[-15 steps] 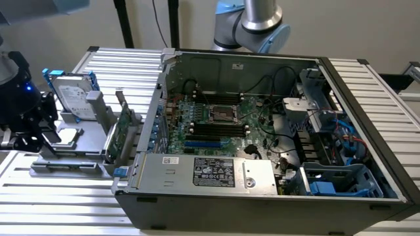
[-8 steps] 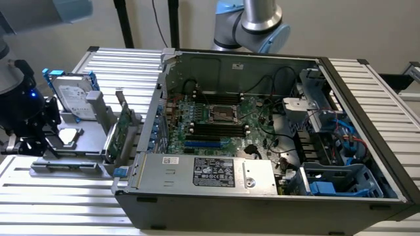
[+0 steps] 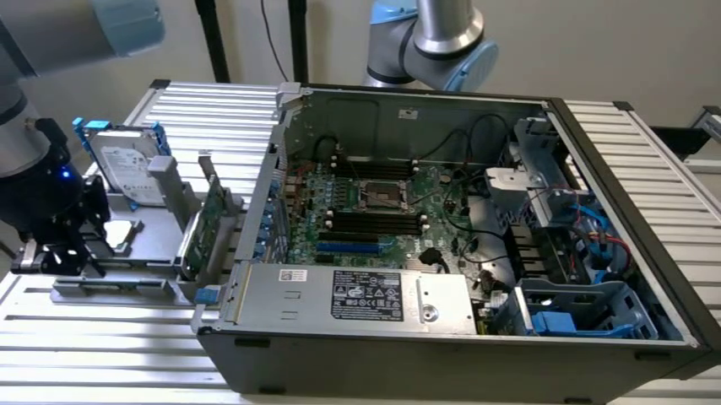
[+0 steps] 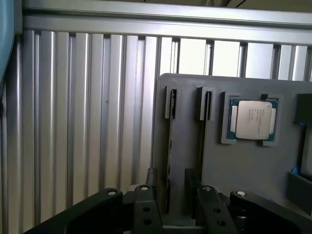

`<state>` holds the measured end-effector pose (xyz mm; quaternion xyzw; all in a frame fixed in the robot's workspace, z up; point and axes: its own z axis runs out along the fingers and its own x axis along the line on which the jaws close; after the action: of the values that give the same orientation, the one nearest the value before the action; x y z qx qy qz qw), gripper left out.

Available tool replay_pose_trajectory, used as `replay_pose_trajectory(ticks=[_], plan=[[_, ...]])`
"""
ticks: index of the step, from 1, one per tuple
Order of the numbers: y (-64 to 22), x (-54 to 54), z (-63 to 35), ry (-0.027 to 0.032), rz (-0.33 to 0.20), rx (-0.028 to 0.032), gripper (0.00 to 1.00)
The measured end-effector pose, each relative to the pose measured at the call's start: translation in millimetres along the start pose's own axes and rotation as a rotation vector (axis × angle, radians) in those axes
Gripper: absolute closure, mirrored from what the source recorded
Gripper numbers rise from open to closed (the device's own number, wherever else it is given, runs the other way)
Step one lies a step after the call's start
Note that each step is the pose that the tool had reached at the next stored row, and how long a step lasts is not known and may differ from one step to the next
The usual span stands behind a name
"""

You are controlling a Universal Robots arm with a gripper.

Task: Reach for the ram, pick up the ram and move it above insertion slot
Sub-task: 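Pick up the ram and move it above insertion slot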

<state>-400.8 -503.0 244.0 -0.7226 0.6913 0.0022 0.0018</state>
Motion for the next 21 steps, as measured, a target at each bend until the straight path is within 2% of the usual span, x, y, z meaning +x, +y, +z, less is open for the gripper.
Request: replay_pose_trajectory(ticks=[16,21], plan=[[-1.9,0.3,28.9,-0.0001,0.010,-0.0001,0.64],[-3.4,0.3,36.1,-0.0024,0.013,-0.0016,0.64]])
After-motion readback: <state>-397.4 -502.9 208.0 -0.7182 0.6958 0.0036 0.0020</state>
